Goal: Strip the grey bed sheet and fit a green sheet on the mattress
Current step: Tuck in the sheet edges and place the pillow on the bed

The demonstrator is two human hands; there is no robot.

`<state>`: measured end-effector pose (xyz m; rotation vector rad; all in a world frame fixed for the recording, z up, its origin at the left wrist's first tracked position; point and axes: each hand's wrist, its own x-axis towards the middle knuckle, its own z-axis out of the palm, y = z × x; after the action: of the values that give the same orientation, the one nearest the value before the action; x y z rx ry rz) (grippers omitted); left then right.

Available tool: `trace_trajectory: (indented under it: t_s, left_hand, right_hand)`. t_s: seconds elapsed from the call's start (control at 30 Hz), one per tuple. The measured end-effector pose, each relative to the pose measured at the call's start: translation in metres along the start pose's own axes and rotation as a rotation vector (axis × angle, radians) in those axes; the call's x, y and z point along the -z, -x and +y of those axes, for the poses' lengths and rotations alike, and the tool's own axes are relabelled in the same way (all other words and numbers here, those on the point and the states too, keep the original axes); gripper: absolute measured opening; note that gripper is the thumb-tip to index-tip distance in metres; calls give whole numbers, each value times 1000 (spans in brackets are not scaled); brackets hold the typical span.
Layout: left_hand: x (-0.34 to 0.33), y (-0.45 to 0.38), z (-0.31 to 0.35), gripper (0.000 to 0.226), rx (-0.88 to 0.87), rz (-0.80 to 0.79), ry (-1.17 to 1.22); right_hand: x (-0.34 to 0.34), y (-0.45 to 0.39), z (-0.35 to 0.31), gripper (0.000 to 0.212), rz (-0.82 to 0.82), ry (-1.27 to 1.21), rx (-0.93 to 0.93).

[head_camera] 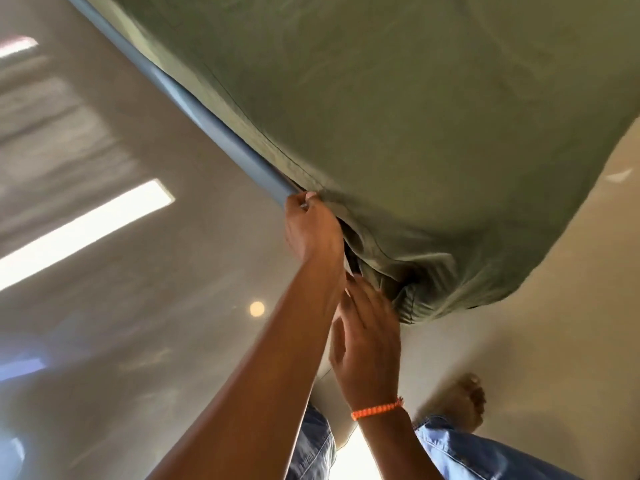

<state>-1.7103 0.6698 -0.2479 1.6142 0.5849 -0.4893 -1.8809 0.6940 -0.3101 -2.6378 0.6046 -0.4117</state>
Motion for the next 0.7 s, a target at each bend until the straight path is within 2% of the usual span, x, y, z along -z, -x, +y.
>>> trace_trajectory:
  t_s: [0.07, 0.17, 0.27, 0.3, 0.37, 0.43, 0.5, 0.57, 0.63, 0.7]
  left_hand:
    - [-3, 6, -7, 34, 9, -1, -33]
    - [-16, 19, -18, 62, 121, -75, -19]
    - [-25, 28, -16, 62, 141, -54, -18]
    - [-26, 29, -16, 65, 123, -18, -41]
    - [-27, 27, -17, 73, 98, 32, -67]
    - [-28, 28, -15, 67, 103, 43, -58]
    - [-31, 37, -10, 56, 139, 12, 18]
    - [-35, 40, -12, 54, 222, -25, 134]
    - [-37, 40, -15, 62, 353, -126, 348]
    - [-35, 38, -16, 73, 402, -231, 490]
  right_hand:
    - [9, 17, 1, 39, 190, -26, -123]
    - [16, 13, 8, 40, 456, -174, -527]
    - [10, -3, 12, 77, 518, -621, -831]
    - [8, -7, 13, 80, 523, -709, -880]
    - [8, -11, 15, 64, 516, -619, -955]
    - [8, -12, 14, 36, 524, -487, -981]
    - [10, -9, 8, 17, 552, -411, -910]
    - [12, -9, 1, 14, 576, -384, -822]
    - [10, -10, -1, 13, 585, -335, -716]
    - [9, -14, 1, 12, 535, -282, -641]
